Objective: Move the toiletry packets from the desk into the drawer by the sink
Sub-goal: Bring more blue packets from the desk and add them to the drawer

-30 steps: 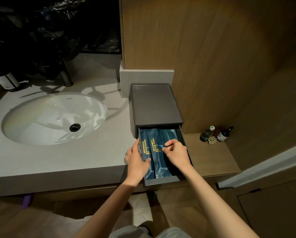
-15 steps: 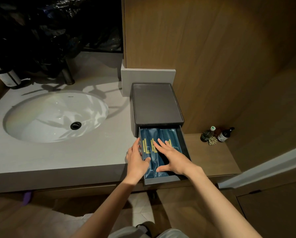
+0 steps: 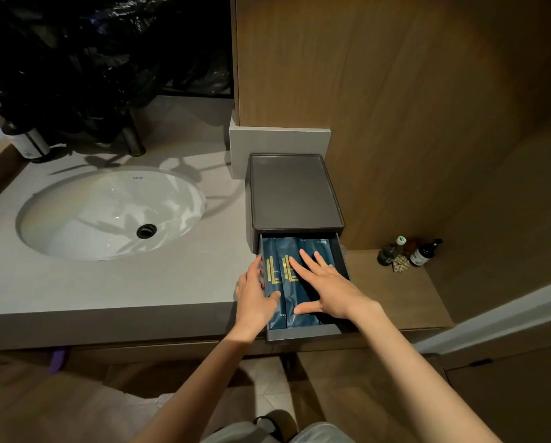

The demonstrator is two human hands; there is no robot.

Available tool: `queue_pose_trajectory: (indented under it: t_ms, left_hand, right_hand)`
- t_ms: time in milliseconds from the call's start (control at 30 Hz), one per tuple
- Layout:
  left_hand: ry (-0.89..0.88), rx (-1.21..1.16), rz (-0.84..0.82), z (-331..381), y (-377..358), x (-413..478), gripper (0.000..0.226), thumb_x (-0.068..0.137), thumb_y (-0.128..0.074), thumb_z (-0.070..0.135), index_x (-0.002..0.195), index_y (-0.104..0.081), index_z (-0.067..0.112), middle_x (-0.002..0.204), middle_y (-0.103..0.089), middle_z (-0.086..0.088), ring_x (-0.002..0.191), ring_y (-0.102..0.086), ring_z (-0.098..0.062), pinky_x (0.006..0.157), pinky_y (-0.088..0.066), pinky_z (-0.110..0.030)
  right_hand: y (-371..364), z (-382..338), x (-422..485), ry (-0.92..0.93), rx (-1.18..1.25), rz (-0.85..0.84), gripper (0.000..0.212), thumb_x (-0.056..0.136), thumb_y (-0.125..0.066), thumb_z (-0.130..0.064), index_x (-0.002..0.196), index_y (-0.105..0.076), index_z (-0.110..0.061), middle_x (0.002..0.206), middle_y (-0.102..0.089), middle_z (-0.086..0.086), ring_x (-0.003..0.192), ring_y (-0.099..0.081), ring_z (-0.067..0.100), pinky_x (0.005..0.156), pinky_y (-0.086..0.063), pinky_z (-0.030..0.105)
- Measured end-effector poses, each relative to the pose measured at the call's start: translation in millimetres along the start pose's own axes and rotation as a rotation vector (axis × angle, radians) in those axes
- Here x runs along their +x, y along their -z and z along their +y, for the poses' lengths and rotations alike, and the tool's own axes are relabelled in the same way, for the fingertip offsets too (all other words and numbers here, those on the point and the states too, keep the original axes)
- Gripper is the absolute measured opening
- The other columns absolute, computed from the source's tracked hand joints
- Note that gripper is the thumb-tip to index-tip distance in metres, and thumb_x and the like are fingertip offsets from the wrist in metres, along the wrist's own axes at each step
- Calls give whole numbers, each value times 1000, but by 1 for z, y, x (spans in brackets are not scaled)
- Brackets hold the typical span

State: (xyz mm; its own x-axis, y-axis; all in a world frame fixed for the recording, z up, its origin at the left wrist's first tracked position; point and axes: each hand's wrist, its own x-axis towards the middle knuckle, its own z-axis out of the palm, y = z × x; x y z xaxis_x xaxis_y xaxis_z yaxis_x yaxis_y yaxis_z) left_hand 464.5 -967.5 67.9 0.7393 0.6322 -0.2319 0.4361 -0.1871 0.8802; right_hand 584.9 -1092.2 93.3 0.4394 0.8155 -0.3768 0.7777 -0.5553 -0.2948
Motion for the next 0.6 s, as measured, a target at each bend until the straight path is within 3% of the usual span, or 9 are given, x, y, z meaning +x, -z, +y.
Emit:
queue_pose_trajectory:
  t_ms: [367,500,600]
  left_hand:
    - [-7,8,14,-1,1,2,80,81,-70,2,145,-29,23,139,-43,-6,132,-40,-22,109,-38,-47]
    - [-4,0,12,-2,1,1,80,81,-70,3,146,-28,24,139,-43,-6,130,-43,-19,107,-41,-36]
    - [-9,-12,-28,-1,6,1,78,82,-70,8,146,-29,25,138,-46,-5,121,-49,-13,96,-49,-27]
  right_hand:
    - [-7,1,15,-23,-16,-49,109,77,-64,-60,150,14,-34,159,23,-5,146,20,27,119,0,47]
    - [-7,1,17,-24,-26,-57,111,77,-63,-61,150,15,-34,158,23,-5,146,19,27,119,-2,48]
    - [-4,2,14,-14,-5,-56,106,78,-61,-62,151,11,-35,160,19,-3,148,13,27,119,-6,48]
